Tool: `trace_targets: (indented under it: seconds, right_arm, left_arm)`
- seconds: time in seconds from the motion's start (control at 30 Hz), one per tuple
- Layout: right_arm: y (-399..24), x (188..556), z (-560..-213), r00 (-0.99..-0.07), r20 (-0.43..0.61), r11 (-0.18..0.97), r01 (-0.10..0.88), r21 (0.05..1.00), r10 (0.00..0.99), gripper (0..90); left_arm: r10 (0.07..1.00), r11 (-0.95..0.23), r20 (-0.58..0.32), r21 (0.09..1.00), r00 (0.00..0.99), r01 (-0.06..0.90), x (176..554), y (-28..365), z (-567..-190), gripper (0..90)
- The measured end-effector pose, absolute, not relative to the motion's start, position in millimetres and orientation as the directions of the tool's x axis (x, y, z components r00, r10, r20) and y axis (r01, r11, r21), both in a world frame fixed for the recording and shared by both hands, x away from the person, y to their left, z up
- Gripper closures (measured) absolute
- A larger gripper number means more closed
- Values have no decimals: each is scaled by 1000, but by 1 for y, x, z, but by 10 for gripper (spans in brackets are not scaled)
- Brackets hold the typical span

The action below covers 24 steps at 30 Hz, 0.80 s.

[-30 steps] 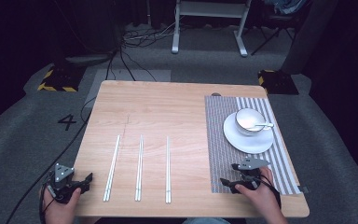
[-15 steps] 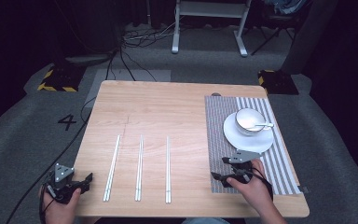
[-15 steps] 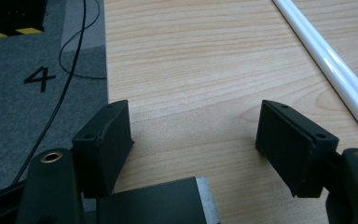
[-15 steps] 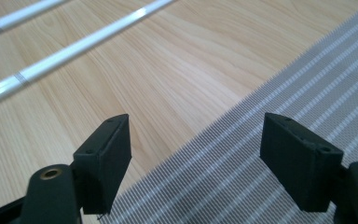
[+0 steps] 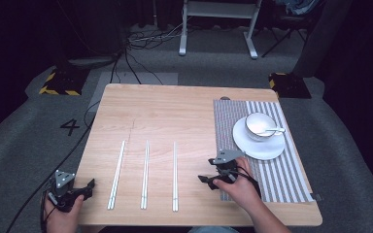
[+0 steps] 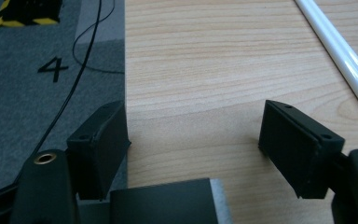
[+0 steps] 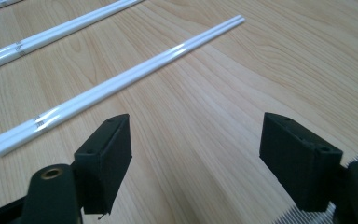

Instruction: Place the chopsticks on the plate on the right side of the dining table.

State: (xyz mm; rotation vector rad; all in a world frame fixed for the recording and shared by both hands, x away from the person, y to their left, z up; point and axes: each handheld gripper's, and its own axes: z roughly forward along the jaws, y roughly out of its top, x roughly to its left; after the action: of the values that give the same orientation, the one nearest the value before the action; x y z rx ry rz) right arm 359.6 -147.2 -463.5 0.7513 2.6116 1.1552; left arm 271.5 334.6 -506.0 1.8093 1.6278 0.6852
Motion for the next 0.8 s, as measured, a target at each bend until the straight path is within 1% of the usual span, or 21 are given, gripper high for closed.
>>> trace_targets:
  seconds: [0.17, 0.33, 0.37, 0.4, 0.57, 0.8]
  right_arm:
    - [-123, 366, -466, -874, 31, 587, 352, 729, 485, 254]
    - [-105, 372, -470, -878, 22, 594, 342, 728, 478, 252]
    - [-98, 375, -474, -872, -3, 590, 328, 738, 489, 273]
    - [-95, 376, -476, -870, -8, 590, 328, 738, 494, 273]
    - [-82, 381, -484, -882, 8, 602, 328, 728, 471, 272]
    - [-71, 382, -489, -876, 19, 598, 346, 723, 482, 270]
  left_arm:
    - [987, -99, -15, 729, 159, 678, 278, 324, -506, 232]
    - [986, -98, -19, 730, 163, 676, 279, 322, -506, 232]
    - [986, -99, -18, 731, 164, 675, 279, 323, -506, 232]
    - [986, -98, -18, 730, 163, 676, 279, 322, -506, 232]
    - [986, -98, -18, 731, 163, 676, 279, 323, -506, 232]
    - [985, -101, -21, 730, 169, 676, 282, 323, -506, 231]
